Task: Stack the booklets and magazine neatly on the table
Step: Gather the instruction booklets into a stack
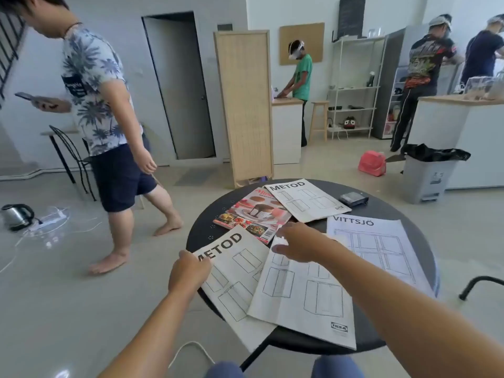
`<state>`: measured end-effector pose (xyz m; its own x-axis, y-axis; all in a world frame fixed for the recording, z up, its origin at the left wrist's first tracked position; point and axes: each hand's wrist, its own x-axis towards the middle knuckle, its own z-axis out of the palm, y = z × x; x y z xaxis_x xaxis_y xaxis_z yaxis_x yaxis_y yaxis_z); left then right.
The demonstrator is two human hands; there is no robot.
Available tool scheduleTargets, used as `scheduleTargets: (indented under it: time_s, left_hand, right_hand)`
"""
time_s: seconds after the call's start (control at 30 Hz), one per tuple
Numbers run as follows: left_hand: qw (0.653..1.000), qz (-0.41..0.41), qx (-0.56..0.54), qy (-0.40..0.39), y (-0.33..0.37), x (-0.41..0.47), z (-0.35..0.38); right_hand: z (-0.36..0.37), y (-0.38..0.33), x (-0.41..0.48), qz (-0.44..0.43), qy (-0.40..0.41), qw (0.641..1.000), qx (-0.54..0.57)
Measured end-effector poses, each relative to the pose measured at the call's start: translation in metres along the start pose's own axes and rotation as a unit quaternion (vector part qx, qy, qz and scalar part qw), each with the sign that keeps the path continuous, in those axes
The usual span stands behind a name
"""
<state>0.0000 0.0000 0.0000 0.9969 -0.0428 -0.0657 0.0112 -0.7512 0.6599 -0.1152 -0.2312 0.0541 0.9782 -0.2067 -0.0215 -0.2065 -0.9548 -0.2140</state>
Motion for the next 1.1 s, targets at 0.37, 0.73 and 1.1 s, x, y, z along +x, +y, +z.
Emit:
scheduleTargets:
  time_s: [0.37, 0.73, 1.1]
  left_hand:
    - [0.997, -0.059, -0.051, -0.002, -0.026, 0.012, 0.006]
    - [0.983, -0.04, -0.181, -0.008, -0.045, 0.017, 0.004]
    - [0.973, 0.04, -0.146, 0.176, -0.028, 0.03, -0.023]
  right_hand:
    - [0.043, -0.046, 0.025, -0.069, -0.047, 0.996, -0.011]
    - [0.057, -0.072, 0.053, -0.079, -0.049, 0.996, 0.002]
    - [0.059, -0.088, 0.065, -0.042, -0.036, 0.992, 0.113]
